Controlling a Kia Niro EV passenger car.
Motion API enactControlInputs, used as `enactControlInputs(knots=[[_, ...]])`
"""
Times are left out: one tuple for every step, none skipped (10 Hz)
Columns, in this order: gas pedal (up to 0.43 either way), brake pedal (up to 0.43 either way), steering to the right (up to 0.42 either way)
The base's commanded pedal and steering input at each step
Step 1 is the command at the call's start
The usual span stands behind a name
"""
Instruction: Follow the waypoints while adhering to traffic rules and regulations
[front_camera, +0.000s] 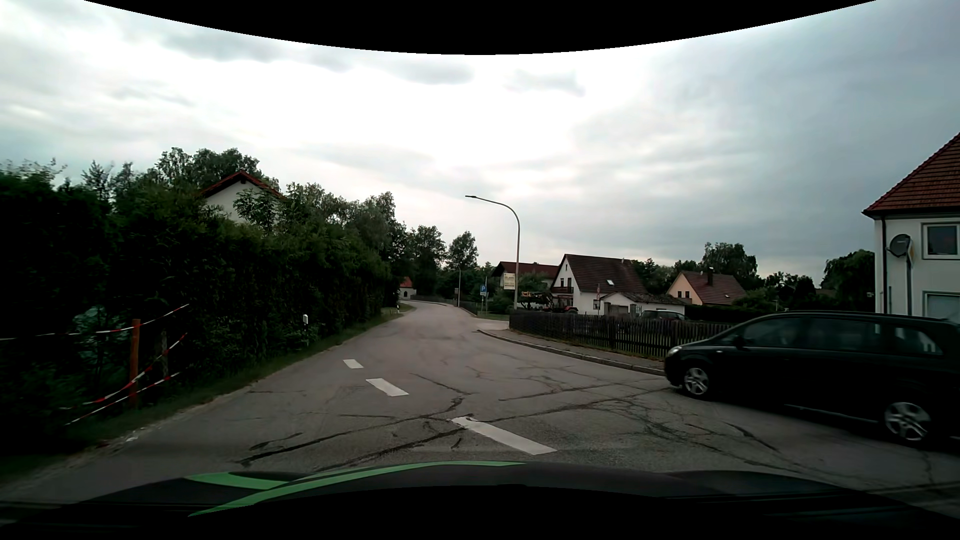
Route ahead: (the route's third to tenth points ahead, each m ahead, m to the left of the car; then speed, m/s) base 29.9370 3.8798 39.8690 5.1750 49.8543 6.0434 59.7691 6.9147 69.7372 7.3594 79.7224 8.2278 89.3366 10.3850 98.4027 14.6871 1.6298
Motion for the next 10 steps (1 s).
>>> enactControlInputs(knots=[[0.189, 0.0, -0.048], [0.189, 0.0, -0.051], [0.197, 0.0, -0.054], [0.209, 0.0, -0.055], [0.209, 0.0, -0.055], [0.209, 0.0, -0.055], [0.209, 0.0, -0.055], [0.209, 0.0, -0.054], [0.22, 0.0, -0.054], [0.22, 0.0, -0.053]])
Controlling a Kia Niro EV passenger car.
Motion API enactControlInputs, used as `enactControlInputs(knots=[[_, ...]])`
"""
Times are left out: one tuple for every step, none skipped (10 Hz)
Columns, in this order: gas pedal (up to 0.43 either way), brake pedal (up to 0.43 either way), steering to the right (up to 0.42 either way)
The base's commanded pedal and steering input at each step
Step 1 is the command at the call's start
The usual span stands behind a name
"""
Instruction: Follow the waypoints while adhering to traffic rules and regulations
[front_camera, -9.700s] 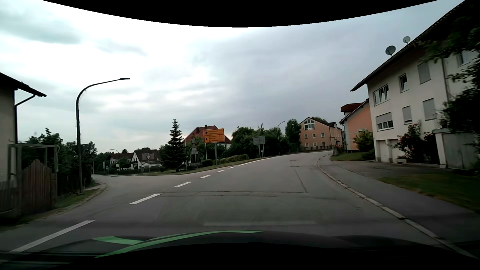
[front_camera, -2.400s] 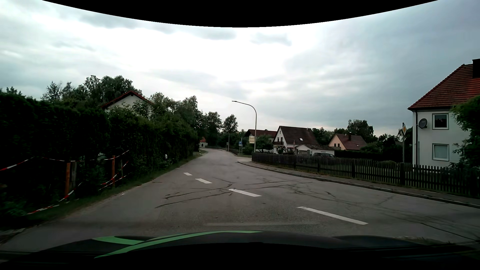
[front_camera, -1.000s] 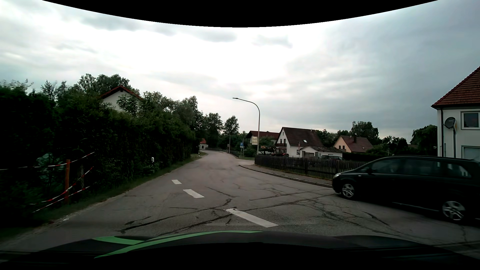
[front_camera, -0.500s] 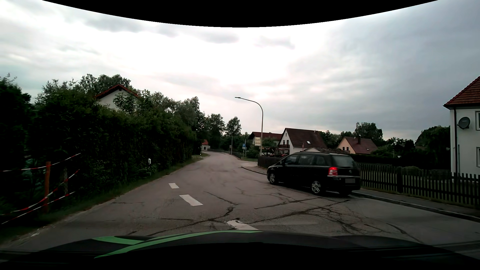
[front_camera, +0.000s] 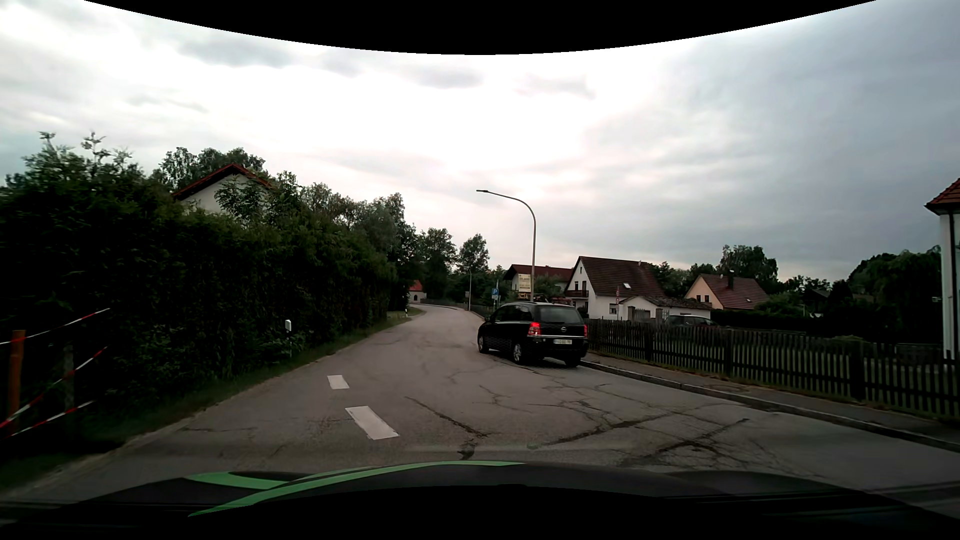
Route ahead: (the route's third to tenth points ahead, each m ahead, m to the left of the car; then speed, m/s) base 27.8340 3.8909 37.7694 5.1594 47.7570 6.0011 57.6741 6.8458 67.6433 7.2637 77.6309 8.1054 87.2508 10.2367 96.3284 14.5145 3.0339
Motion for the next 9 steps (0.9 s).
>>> enactControlInputs(knots=[[0.22, 0.0, -0.049], [0.22, 0.0, -0.047], [0.22, 0.0, -0.047], [0.228, 0.0, -0.045], [0.228, 0.0, -0.04], [0.24, 0.0, -0.036], [0.24, 0.0, -0.032], [0.24, 0.0, -0.031], [0.24, 0.0, -0.031]])
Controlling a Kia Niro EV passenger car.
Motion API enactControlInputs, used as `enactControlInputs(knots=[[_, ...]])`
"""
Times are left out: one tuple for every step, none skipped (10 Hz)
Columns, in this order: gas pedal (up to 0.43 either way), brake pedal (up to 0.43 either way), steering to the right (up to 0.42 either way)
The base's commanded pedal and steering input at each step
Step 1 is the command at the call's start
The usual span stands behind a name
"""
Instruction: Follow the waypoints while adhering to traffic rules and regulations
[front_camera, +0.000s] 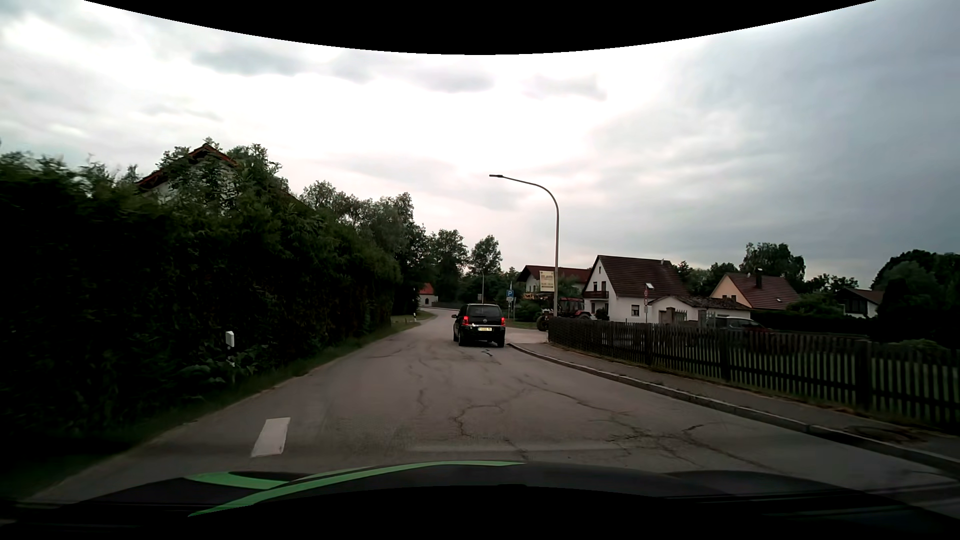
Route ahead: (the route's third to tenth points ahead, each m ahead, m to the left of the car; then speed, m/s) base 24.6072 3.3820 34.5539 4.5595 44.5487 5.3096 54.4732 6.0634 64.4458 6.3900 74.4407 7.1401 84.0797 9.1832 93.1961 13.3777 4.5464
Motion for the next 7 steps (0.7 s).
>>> enactControlInputs(knots=[[0.24, 0.0, -0.03], [0.24, 0.0, -0.027], [0.24, 0.0, -0.023], [0.24, 0.0, -0.021], [0.24, 0.0, -0.021], [0.24, 0.0, -0.021], [0.24, 0.0, -0.02]])
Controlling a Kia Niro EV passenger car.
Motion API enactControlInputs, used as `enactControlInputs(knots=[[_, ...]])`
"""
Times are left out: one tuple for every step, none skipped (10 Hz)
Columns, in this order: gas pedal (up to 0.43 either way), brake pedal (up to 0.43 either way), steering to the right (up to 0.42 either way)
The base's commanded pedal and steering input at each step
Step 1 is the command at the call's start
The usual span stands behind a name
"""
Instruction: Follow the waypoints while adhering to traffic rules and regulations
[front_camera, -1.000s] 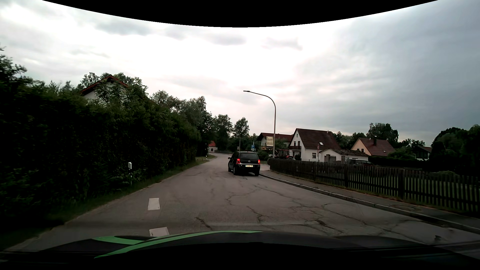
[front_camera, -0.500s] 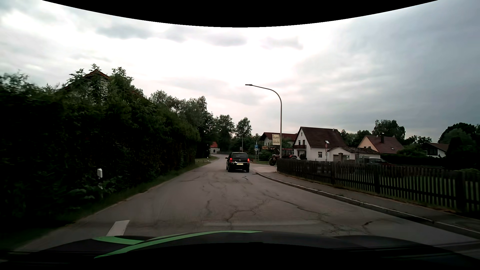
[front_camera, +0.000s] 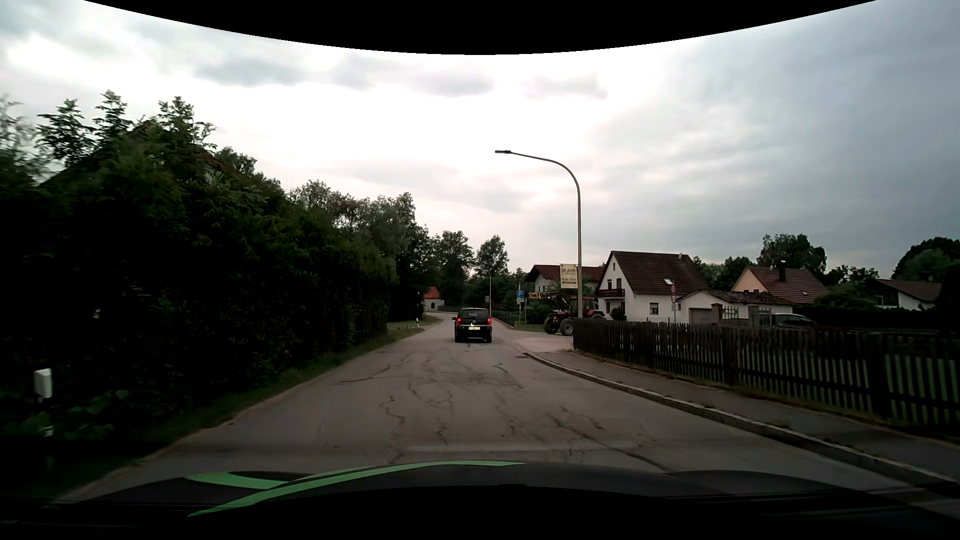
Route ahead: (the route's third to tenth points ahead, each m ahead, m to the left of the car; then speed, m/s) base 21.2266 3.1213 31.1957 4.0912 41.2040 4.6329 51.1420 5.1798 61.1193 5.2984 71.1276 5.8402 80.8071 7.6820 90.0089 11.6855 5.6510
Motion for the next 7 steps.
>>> enactControlInputs(knots=[[0.24, 0.0, -0.019], [0.24, 0.0, -0.015], [0.24, 0.0, -0.014], [0.24, 0.0, -0.014], [0.24, 0.0, -0.014], [0.24, 0.0, -0.013], [0.24, 0.0, -0.013]])
